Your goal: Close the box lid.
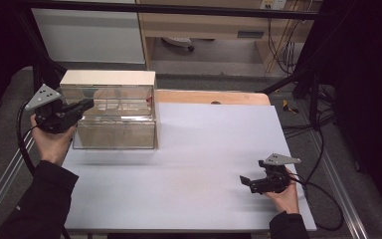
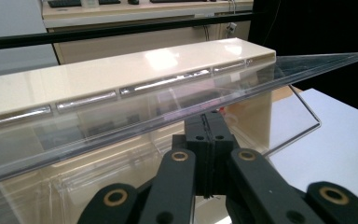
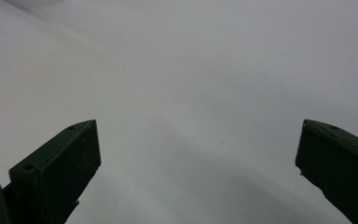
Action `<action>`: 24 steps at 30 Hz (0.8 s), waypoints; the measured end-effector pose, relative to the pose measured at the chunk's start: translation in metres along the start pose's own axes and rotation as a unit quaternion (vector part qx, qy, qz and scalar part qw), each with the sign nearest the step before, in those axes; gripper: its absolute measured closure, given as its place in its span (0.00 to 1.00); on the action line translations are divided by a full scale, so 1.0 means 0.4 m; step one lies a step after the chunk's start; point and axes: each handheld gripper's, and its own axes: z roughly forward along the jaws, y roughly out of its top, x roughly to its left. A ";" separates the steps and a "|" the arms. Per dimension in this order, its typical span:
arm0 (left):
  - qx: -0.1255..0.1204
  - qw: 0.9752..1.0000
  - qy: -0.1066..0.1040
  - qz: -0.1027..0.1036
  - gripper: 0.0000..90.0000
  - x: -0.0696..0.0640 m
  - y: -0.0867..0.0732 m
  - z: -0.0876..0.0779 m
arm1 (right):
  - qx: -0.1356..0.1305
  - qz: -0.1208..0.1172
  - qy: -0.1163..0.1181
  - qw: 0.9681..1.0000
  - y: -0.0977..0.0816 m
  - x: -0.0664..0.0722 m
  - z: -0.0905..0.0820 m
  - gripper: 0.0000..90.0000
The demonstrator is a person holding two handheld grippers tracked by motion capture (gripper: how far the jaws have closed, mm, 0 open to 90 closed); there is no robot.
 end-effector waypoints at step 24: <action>0.025 1.000 0.000 -0.005 1.00 -0.007 -0.065 0.009 | 0.006 -0.007 -0.004 1.000 -0.022 -0.002 -0.013 0.01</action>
